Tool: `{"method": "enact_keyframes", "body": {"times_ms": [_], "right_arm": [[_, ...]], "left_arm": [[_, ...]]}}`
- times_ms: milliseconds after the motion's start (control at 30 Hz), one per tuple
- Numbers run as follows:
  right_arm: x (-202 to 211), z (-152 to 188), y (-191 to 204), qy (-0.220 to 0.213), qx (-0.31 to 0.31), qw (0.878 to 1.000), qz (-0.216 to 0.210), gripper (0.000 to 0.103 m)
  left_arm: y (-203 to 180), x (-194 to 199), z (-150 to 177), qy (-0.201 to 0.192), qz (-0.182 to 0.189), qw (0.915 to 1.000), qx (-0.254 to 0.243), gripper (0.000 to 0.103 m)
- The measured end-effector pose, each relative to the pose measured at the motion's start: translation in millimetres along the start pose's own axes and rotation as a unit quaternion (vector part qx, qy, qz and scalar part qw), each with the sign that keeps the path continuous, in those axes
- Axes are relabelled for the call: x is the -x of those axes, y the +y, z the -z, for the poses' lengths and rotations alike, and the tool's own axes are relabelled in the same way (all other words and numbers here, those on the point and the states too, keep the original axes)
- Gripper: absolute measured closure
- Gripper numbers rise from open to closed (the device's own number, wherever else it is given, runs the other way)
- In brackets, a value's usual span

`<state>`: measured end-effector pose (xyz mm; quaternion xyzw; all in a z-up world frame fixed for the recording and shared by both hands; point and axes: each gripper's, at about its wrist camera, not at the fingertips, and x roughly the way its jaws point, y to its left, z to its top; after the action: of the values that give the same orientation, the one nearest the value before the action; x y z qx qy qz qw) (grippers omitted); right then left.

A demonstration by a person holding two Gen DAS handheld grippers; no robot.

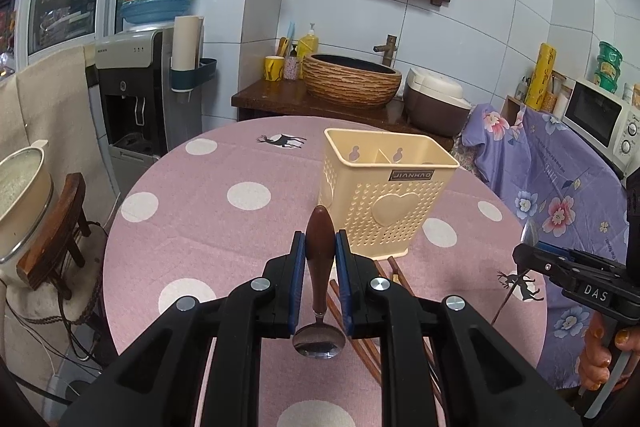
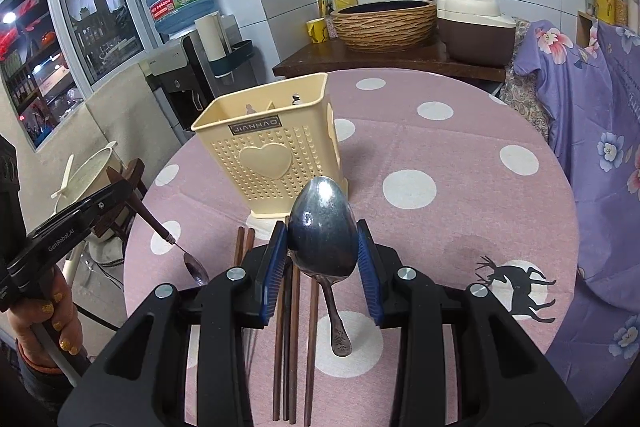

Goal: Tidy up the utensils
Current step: 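Lift both held spoons and carry them over the beige utensil holder, then lower both spoons into the holder and open both tools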

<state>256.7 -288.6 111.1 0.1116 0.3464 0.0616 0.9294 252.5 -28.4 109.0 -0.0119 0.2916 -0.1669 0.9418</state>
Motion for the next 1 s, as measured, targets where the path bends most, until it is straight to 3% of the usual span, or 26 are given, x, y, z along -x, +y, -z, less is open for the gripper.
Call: {"method": "enact_keyframes", "body": {"times_ms": [233, 433, 600, 767, 1000], "right_arm": [[10, -35, 11, -0.037, 0.000, 0.999, -0.020, 0.068], [31, -110, 32, -0.094, -0.011, 0.994, -0.046, 0.068], [43, -167, 51, -0.154, -0.014, 0.987, -0.039, 0.068], [10, -179, 55, -0.167, -0.006, 0.986, -0.009, 0.068], [-54, -142, 41, -0.133, -0.002, 0.991, 0.008, 0.068]], "left_arm": [[0, 15, -41, -0.023, 0.015, 0.9996, 0.003, 0.087], [-11, 37, -112, -0.074, 0.040, 0.9963, 0.018, 0.087], [-29, 32, -157, -0.107, 0.041, 0.9932, 0.023, 0.087], [-42, -9, -157, -0.100, 0.024, 0.9946, 0.016, 0.087], [-37, -56, -120, -0.063, 0.008, 0.9979, 0.014, 0.087]]}}
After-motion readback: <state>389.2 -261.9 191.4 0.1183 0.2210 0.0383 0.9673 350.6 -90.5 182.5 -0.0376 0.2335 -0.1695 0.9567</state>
